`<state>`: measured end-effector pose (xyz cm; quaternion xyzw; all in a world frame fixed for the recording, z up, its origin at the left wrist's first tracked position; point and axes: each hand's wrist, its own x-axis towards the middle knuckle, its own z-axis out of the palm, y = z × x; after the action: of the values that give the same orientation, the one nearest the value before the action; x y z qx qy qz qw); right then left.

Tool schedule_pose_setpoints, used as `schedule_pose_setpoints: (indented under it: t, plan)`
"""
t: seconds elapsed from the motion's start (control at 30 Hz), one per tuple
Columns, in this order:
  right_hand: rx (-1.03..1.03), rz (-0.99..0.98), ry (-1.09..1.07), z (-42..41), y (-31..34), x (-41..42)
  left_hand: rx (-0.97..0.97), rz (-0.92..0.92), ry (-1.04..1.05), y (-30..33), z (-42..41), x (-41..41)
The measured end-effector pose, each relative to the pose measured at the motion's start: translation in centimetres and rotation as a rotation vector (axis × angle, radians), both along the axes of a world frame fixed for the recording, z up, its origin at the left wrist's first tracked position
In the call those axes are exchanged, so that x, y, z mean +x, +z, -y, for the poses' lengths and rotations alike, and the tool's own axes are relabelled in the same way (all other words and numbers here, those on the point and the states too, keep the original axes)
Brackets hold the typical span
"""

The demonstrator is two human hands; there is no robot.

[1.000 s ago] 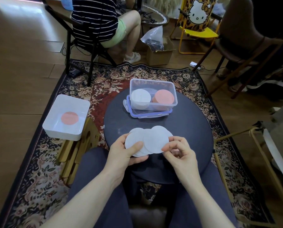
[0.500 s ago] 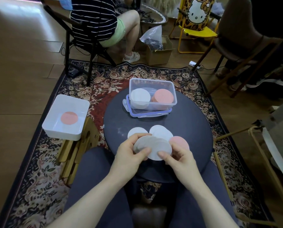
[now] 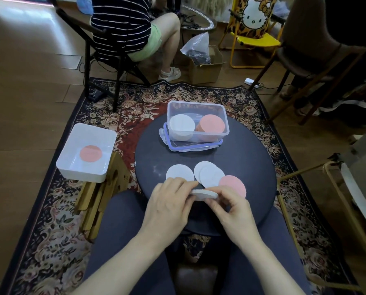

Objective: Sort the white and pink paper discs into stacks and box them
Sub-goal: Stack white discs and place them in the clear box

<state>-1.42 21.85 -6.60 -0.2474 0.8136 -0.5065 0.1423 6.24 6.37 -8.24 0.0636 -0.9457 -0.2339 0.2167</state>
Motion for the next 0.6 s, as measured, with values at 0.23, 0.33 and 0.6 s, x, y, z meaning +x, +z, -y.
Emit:
schedule_pose_setpoints:
  t: [0.23, 0.33, 0.6]
  plan:
    - [0.028, -0.052, -0.072, 0.0, -0.4, 0.0, -0.039, 0.024, 0.002, -0.3, -0.1, 0.1]
    - [0.061, -0.096, -0.055, -0.1, -0.6, 0.1, -0.091, 0.025, 0.031, -0.6, -0.4, -0.1]
    - [0.127, -0.225, 0.001, -1.2, -1.3, 0.6, -0.082, 0.025, 0.06, -0.9, -0.4, 0.0]
